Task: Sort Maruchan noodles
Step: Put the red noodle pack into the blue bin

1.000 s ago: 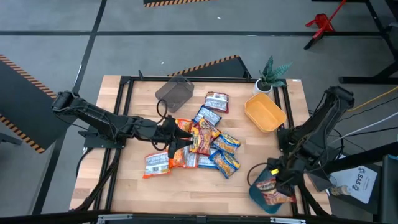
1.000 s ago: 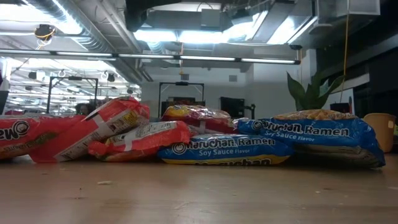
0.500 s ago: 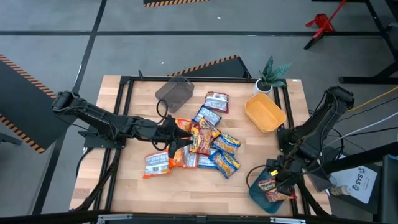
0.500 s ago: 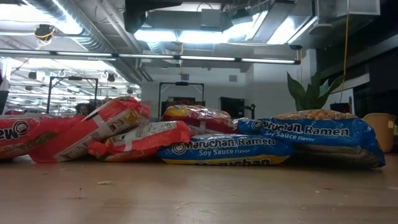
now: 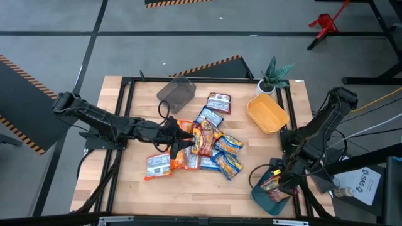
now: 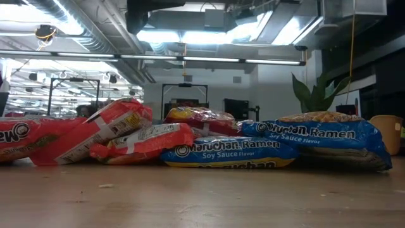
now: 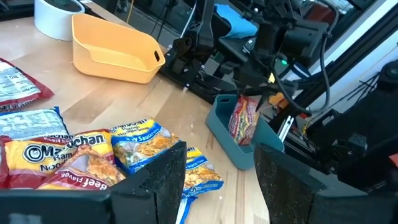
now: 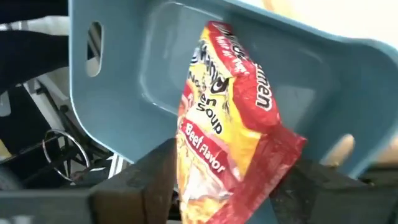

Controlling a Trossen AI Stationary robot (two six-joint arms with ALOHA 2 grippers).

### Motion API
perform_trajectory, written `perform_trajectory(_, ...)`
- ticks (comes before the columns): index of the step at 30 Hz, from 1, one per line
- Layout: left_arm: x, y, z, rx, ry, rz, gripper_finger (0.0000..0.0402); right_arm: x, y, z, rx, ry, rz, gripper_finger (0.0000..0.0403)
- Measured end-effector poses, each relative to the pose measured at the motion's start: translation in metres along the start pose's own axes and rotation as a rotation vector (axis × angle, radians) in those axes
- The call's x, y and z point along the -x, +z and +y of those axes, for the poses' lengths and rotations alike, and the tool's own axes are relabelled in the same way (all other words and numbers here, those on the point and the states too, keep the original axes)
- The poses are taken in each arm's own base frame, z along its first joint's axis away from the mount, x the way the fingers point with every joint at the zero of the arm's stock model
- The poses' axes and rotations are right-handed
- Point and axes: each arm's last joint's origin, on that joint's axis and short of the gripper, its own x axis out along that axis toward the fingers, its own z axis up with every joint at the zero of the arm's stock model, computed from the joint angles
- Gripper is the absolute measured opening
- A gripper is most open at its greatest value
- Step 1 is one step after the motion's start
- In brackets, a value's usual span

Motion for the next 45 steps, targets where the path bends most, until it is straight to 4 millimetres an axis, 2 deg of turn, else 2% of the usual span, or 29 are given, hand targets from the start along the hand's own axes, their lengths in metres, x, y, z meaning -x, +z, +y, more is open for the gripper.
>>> perform_trajectory(10, -0.011, -0.013, 0.004, -0.03, 0.0, 0.08, 0.0184, 0.023, -0.004, -0.014, -0.193, 0.021, -0.086, 0.0222)
perform_trajectory(19, -0.022, -0.021, 0.006, -0.037, -0.007, 0.122, 0.0184, 0.045, 0.015, -0.028, -0.353, 0.082, -0.298, 0.0223)
perform_trajectory(23, -0.023, -0.021, 0.008, -0.085, -0.002, 0.121, 0.0184, 0.048, 0.038, -0.025, -0.337, 0.117, -0.499, 0.0223)
perform_trajectory(28, -0.026, -0.014, 0.022, -0.071, 0.057, 0.114, 0.0184, 0.045, 0.082, -0.017, -0.223, 0.117, -0.696, 0.0223)
perform_trajectory(31, -0.03, -0.007, 0.04, -0.006, 0.112, 0.145, 0.0184, 0.04, 0.112, -0.014, -0.171, 0.12, -0.774, 0.0223)
perform_trajectory(35, -0.029, -0.011, 0.067, 0.041, 0.22, 0.303, 0.0184, 0.037, 0.144, -0.019, -0.194, 0.133, -0.858, 0.0223)
perform_trajectory(39, -0.027, -0.021, 0.079, -0.035, 0.265, 0.365, 0.0184, 0.036, 0.164, -0.024, -0.193, 0.138, -0.911, 0.0223)
perform_trajectory(45, -0.028, -0.041, 0.1, -0.045, 0.254, 0.314, 0.018, 0.032, 0.182, -0.033, -0.206, 0.112, -0.946, 0.0223)
